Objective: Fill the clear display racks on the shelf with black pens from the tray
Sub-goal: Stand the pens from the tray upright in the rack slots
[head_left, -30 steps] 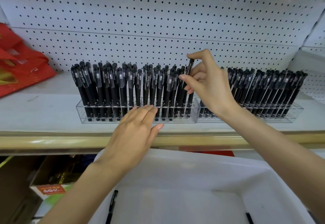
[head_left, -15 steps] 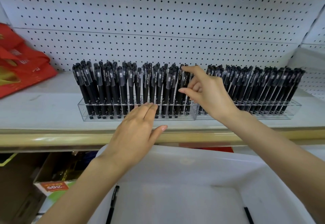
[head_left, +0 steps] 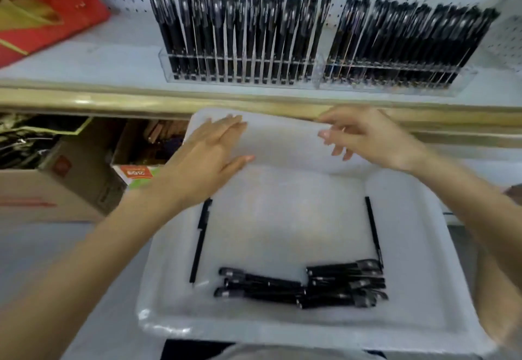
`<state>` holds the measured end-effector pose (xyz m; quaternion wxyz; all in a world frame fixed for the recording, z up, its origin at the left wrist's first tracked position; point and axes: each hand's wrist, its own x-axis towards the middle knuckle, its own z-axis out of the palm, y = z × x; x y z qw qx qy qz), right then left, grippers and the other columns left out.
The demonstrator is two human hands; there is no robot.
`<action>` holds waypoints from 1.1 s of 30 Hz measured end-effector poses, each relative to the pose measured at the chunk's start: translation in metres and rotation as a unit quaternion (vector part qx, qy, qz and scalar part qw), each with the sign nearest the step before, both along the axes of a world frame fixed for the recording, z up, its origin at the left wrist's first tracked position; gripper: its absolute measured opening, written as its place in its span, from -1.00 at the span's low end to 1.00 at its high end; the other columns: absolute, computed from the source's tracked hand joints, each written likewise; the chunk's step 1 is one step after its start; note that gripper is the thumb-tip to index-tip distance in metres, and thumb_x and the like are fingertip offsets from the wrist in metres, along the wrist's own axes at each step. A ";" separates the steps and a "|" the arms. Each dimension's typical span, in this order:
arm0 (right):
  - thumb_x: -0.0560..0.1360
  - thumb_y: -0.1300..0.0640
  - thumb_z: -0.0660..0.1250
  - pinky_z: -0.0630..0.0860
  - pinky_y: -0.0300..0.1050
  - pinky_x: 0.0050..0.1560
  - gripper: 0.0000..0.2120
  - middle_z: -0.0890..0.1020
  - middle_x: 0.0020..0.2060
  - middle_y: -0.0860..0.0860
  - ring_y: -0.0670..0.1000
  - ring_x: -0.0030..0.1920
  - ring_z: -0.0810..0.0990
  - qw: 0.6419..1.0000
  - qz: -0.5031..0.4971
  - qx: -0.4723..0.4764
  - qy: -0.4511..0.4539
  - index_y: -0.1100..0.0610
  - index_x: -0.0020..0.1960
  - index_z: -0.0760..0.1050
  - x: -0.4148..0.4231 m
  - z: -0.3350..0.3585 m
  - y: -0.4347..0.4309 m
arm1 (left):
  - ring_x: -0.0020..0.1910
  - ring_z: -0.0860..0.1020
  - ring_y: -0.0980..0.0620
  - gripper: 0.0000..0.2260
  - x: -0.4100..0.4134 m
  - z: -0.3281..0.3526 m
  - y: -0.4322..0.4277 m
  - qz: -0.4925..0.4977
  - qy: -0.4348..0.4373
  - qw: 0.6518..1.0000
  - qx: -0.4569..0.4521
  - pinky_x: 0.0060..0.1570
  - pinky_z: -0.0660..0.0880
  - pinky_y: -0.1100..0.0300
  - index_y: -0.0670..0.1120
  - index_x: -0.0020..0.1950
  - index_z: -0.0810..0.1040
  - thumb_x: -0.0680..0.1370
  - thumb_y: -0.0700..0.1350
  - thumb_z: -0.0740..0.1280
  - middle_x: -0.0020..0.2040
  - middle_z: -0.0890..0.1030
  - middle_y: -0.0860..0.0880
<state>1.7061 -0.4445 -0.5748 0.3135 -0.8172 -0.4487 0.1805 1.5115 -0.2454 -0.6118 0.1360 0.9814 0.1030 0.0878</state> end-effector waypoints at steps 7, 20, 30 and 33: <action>0.35 -0.33 0.20 0.35 -0.26 0.18 -0.52 0.45 0.11 -0.12 -0.15 0.17 0.44 0.962 0.000 -0.243 0.124 -0.14 0.19 0.45 -0.061 -0.102 -0.091 | 0.52 0.13 -0.02 -0.38 -0.084 -0.053 -0.016 0.131 -0.069 0.987 -0.056 0.47 0.06 0.00 -0.16 0.48 0.31 0.57 0.24 0.15 0.53 0.22 -0.08; 0.46 -0.11 0.37 0.29 -0.08 0.22 -0.39 0.26 0.32 0.10 -0.01 0.14 0.34 0.936 -0.292 -0.151 0.130 0.07 0.40 0.24 -0.066 -0.126 -0.126 | 0.38 0.16 0.38 -0.36 -0.085 -0.072 -0.023 0.224 -0.088 0.910 -0.337 0.24 0.11 0.58 0.18 0.51 0.17 0.52 -0.13 0.38 0.42 0.20 0.33; 0.43 -0.01 0.46 0.38 0.01 0.32 -0.24 0.27 0.37 0.11 0.06 0.33 0.37 0.928 -0.308 -0.140 0.159 0.07 0.49 0.16 -0.045 -0.152 -0.117 | 0.39 0.13 0.37 -0.24 -0.067 -0.078 -0.020 0.234 -0.044 0.900 -0.366 0.32 0.09 0.33 0.28 0.50 0.12 0.45 -0.08 0.45 0.38 0.17 0.41; 0.42 0.02 0.47 0.35 -0.17 0.17 -0.26 0.39 0.30 0.11 0.00 0.23 0.40 0.931 -0.293 -0.143 0.163 0.13 0.48 0.20 -0.044 -0.155 -0.116 | 0.35 0.11 0.40 -0.25 -0.067 -0.079 -0.020 0.235 -0.040 0.902 -0.359 0.32 0.10 0.30 0.30 0.50 0.11 0.45 -0.06 0.44 0.32 0.14 0.51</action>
